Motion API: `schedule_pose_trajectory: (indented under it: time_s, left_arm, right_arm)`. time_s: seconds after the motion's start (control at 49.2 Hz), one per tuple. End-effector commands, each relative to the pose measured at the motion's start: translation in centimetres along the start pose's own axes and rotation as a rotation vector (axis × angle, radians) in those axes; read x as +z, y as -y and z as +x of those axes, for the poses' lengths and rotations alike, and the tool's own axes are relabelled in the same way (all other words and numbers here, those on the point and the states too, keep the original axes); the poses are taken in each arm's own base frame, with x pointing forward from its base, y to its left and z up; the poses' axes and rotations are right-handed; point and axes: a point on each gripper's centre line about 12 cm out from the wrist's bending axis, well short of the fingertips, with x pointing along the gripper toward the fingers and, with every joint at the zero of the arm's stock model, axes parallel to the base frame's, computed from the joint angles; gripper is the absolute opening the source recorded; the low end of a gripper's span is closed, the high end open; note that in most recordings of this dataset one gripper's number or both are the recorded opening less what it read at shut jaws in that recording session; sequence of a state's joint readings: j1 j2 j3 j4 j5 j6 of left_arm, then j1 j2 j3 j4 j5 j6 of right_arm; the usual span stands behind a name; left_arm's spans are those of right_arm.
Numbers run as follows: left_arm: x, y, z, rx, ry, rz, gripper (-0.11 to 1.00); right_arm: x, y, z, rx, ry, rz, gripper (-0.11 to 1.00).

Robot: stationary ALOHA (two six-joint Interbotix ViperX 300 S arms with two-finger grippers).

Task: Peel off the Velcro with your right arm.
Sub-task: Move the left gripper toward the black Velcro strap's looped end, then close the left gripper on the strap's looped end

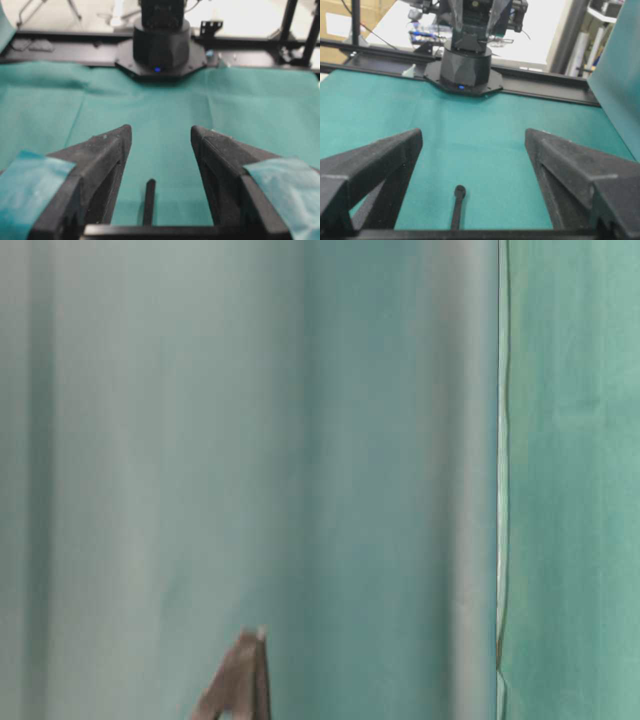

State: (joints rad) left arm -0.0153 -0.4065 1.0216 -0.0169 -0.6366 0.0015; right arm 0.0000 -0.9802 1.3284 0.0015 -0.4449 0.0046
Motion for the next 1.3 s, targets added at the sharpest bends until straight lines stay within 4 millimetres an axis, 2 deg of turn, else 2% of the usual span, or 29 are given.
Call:
schedule_pose_trajectory:
  time_s: [0.0,0.244,0.549,0.712,0.894,1.281]
  left_arm:
    - [0.9,0.0,1.7,0.001,0.026,-0.003,0.58]
    - [0.5,-0.2,5.0,0.009,0.006,-0.001,0.58]
    - [-0.3,-0.7,6.9,0.021,-0.043,-0.001,0.58]
    - [-1.0,-0.7,7.8,0.020,-0.191,-0.005,0.64]
    - [-1.1,-0.6,8.7,0.019,-0.343,-0.007,0.76]
    - [-3.2,-0.6,9.3,0.019,-0.564,-0.012,0.77]
  right_arm:
    - [0.5,0.0,0.1,-0.001,0.023,0.000,0.70]
    - [0.4,0.0,0.1,-0.001,0.023,0.014,0.70]
    - [0.2,0.0,0.0,0.000,0.026,0.012,0.70]
    - [0.2,0.0,0.0,0.000,0.028,0.012,0.70]
    - [0.1,0.0,-0.1,0.001,0.025,0.011,0.70]
    - [0.1,0.0,-0.1,0.001,0.028,0.013,0.70]
